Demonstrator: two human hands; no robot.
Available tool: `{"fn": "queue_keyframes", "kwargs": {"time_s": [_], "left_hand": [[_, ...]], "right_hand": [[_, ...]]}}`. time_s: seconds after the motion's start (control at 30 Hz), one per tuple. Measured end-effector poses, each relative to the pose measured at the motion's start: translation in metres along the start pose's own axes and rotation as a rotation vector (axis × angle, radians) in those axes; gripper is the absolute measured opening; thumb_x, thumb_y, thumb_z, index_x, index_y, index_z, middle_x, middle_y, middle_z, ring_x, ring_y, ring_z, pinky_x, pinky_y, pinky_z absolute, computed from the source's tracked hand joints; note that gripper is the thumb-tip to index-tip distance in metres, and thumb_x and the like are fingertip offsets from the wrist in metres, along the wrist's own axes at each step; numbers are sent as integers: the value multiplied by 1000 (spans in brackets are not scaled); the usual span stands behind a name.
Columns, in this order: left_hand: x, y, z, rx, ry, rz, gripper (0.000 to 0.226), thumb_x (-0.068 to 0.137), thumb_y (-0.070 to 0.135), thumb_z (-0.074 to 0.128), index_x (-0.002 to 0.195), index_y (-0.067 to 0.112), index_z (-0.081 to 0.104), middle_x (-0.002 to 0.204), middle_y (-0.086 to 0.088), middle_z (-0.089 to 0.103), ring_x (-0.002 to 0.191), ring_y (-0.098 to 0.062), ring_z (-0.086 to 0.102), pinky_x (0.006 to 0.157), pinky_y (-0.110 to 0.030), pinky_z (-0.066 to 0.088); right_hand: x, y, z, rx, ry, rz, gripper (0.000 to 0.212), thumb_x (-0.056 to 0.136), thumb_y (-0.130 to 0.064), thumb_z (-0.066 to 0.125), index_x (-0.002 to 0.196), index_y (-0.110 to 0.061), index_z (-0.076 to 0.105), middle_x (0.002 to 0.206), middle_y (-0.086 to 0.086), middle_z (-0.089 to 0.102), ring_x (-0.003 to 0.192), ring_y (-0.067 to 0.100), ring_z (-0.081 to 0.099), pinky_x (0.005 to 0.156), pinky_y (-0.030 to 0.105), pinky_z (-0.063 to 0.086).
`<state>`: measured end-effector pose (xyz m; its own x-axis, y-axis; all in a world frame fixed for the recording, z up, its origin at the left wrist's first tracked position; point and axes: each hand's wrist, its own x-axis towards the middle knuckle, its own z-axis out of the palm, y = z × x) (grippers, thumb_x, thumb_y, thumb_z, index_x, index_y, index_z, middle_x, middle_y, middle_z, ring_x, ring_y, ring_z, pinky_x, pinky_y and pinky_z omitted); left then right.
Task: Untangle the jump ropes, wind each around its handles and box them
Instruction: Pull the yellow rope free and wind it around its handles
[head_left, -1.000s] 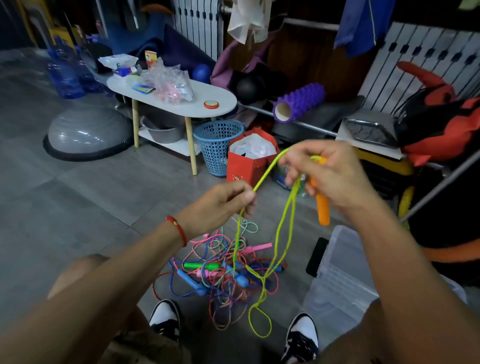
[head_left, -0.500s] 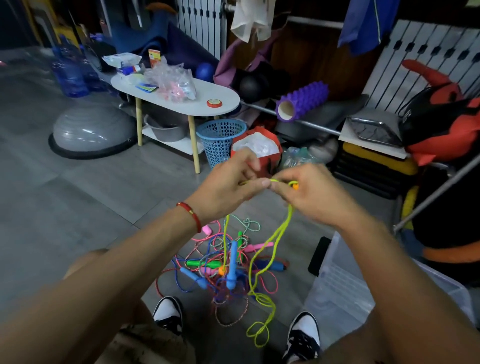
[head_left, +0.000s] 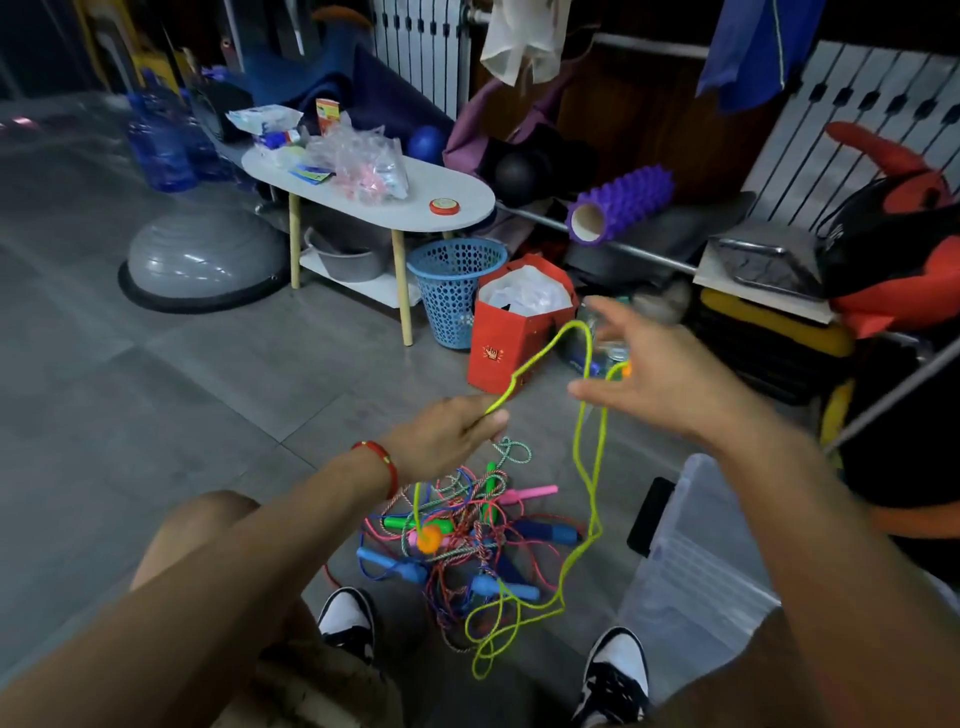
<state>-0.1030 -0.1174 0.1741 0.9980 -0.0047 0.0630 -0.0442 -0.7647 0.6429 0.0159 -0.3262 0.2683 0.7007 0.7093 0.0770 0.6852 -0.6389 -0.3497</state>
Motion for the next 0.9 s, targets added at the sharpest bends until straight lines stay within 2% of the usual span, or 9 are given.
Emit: {"fn": "queue_keyframes", "kwargs": {"time_s": [0.03,0.1,0.23,0.37,0.43,0.53,0.63,0.73,0.9], "left_hand": [[3,8,-7,18,-15,34,29,107,28,42,96,9,60,73,15,49,63,6,48,63,-6,36],[8,22,-20,21,-53,110,27,106,26,45,96,7,60,76,14,50,65,0,48,64,-7,35],[13,26,-35,60,-62,106,19,102,25,56,97,8,63,81,4,59,72,-10,54,66,-21,39],[3,-3,-35,16,60,9,14,94,29,67,95,15,63,67,9,56,57,-1,49,60,-25,42],[-6,-23,-28,-26,58,-42,18,94,34,66,89,17,62,70,3,58,62,-10,51,64,-34,47],[-23,-46,-15,-195,63,-116,25,95,39,61,87,15,60,80,-7,62,73,-15,55,76,-41,50],[-31,-54,-5,-314,75,-161,28,100,33,57,89,7,53,76,2,55,73,-10,52,71,-33,44],[-34,-48,-2,-454,70,-214,26,105,26,50,98,1,47,78,-15,66,73,-28,63,69,-47,51],[-25,-28,-4,-1053,20,-611,30,101,40,53,86,16,46,68,-10,46,47,-18,37,47,-25,36]], "right_hand": [[4,-2,14,-25,-19,-48,92,73,-51,83,151,-36,37,145,-7,55,128,14,55,109,38,44],[7,-15,41,118,-158,-165,88,72,-47,83,148,-40,40,148,-12,52,132,9,52,111,37,43],[13,-27,67,291,-139,-183,31,81,-46,70,109,-35,62,92,-12,73,89,6,69,82,41,56],[17,-22,48,408,-66,-97,9,94,-30,68,94,-25,76,59,-8,67,51,0,57,56,26,48],[15,-19,28,578,-19,-62,13,97,-21,65,95,-17,77,58,-5,63,46,0,48,48,17,38],[13,-6,1,707,44,12,13,96,-22,66,96,-17,78,62,0,62,46,11,45,45,21,33],[11,3,-5,733,78,35,13,96,-21,66,95,-17,79,62,1,62,46,13,44,46,25,33],[13,10,1,832,169,94,13,97,-20,66,95,-16,78,67,5,65,47,16,44,43,24,33],[35,20,38,764,132,515,27,87,-20,76,109,-13,62,74,13,54,56,22,48,42,25,36]]}}
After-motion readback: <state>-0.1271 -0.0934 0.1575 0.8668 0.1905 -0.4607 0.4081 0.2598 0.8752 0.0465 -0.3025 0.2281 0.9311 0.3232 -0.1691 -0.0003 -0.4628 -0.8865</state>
